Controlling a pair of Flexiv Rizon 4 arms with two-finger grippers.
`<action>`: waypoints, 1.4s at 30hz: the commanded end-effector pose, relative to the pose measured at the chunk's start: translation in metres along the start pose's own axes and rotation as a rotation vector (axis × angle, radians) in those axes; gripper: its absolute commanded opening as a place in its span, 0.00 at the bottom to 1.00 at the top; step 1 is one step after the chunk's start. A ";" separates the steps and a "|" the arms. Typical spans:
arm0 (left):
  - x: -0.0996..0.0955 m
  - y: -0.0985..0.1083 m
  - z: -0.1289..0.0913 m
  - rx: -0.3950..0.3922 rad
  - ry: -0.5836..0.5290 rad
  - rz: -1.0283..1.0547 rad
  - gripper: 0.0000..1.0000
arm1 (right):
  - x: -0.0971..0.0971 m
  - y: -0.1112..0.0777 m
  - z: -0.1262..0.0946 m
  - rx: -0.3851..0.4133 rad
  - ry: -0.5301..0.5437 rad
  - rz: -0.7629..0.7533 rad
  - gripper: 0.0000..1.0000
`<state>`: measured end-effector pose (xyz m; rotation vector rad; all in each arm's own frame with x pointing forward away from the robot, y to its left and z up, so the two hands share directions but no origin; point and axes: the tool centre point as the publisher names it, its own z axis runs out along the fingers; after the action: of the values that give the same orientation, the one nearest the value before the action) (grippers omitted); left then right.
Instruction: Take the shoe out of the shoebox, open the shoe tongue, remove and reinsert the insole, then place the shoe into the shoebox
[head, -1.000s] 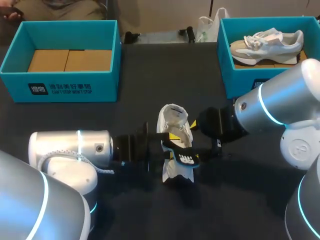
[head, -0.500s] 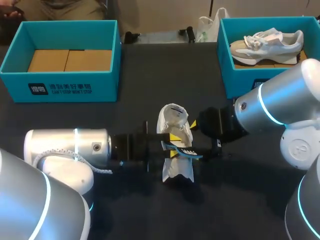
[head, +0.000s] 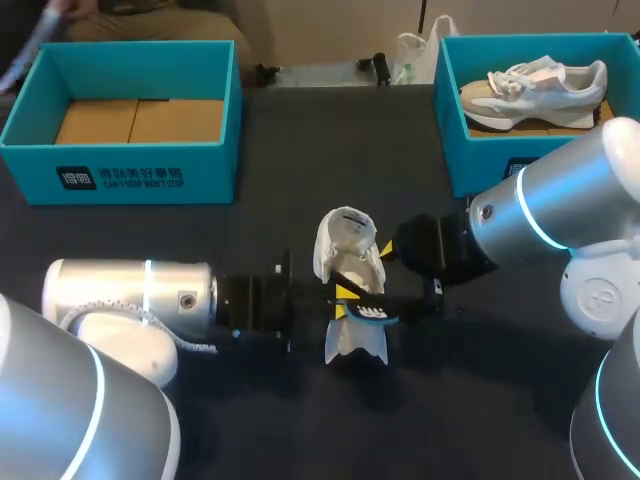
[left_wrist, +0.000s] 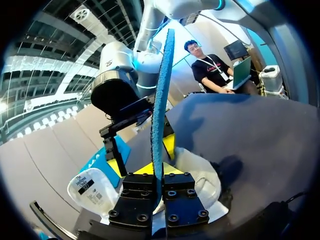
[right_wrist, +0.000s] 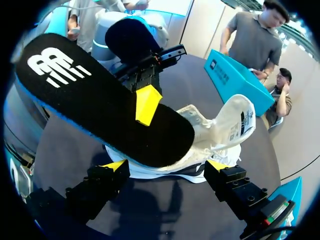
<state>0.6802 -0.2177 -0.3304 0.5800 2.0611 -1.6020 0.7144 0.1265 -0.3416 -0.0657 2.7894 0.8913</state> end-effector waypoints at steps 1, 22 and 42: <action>-0.005 0.012 0.005 0.022 0.010 0.024 0.00 | 0.001 0.000 0.000 0.001 -0.002 0.001 1.00; -0.009 0.016 -0.001 -0.031 0.030 0.014 0.32 | 0.001 0.000 0.000 0.001 -0.002 0.001 1.00; -0.001 0.014 0.009 -0.041 0.061 0.005 0.00 | 0.001 0.000 0.000 0.001 -0.002 0.001 1.00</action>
<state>0.6846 -0.2148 -0.3387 0.6243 2.1230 -1.5573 0.7144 0.1266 -0.3416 -0.0657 2.7894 0.8910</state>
